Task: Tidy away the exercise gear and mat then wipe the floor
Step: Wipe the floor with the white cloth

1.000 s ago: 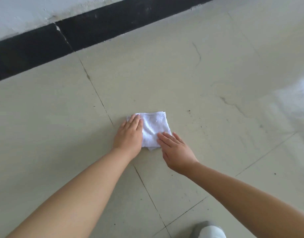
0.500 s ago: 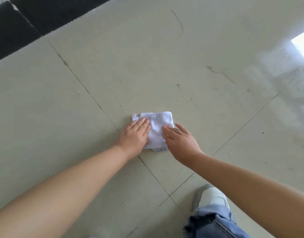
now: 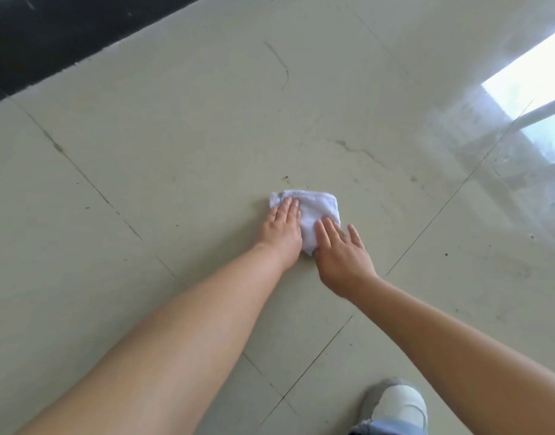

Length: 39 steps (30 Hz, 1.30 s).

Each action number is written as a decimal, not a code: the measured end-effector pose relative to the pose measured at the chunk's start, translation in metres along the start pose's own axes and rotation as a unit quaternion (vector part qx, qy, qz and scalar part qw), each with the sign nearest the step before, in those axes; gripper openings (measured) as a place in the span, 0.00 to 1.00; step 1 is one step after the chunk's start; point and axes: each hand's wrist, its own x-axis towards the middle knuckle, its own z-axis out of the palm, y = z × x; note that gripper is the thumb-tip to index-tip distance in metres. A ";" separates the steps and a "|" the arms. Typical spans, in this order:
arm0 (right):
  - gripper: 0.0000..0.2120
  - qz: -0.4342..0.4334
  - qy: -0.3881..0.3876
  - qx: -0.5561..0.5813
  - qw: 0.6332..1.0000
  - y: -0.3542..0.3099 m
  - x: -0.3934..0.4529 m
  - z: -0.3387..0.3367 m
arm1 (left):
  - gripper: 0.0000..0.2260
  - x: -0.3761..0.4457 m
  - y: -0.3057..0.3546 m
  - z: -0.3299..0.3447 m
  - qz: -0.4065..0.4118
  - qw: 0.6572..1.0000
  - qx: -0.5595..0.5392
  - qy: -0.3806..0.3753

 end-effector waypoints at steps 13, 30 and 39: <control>0.32 0.001 -0.057 0.032 0.998 -0.008 0.001 -0.005 | 0.22 -0.007 -0.032 -0.009 0.056 0.998 -0.011 -0.036; 0.28 0.066 -0.066 0.090 0.992 -0.060 0.070 -0.046 | 0.22 0.019 -0.080 -0.029 -0.054 0.998 0.041 -0.011; 0.30 -0.027 -0.058 0.064 0.996 -0.071 0.078 -0.062 | 0.21 -0.004 -0.124 -0.027 -0.051 0.998 -0.018 0.031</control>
